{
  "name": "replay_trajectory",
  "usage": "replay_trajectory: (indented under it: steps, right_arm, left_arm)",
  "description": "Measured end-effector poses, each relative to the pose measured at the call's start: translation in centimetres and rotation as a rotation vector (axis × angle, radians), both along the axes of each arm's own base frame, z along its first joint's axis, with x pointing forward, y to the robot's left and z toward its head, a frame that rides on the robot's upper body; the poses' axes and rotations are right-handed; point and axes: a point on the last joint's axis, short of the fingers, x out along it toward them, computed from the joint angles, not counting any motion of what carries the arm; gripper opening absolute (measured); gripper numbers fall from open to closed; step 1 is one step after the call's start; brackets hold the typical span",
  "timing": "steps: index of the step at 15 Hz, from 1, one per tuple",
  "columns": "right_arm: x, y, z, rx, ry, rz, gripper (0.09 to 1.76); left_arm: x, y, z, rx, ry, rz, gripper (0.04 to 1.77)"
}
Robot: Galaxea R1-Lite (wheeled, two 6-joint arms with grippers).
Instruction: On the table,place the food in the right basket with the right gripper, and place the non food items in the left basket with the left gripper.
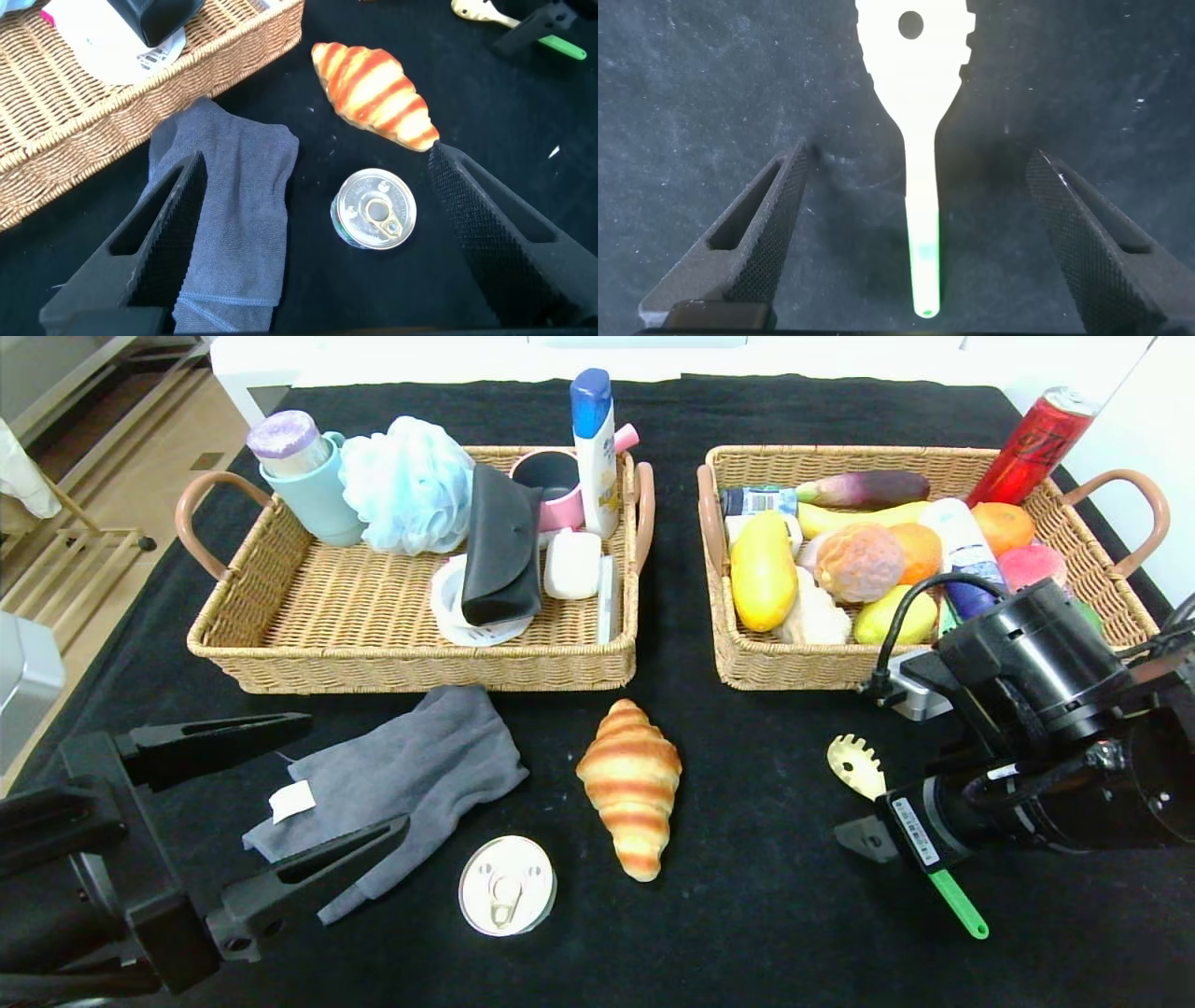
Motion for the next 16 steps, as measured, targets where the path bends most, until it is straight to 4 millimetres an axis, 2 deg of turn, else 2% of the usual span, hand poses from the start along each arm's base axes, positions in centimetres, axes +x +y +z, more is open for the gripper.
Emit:
replay_trajectory:
  steps: [11, 13, 16]
  right_arm:
    - [0.25, -0.09, -0.25, 0.018, 0.018, -0.004, 1.7]
    - [0.28, -0.09, -0.29, 0.019, 0.02, -0.005, 1.33]
    - [0.25, 0.07, -0.46, 0.015, 0.025, -0.002, 0.94]
  left_arm:
    - [-0.04, 0.02, -0.13, 0.002, 0.003, -0.001, 1.72]
    - [-0.04, 0.02, -0.16, 0.003, 0.004, -0.001, 1.72]
    - [-0.06, 0.02, -0.23, 0.008, 0.006, -0.002, 1.72]
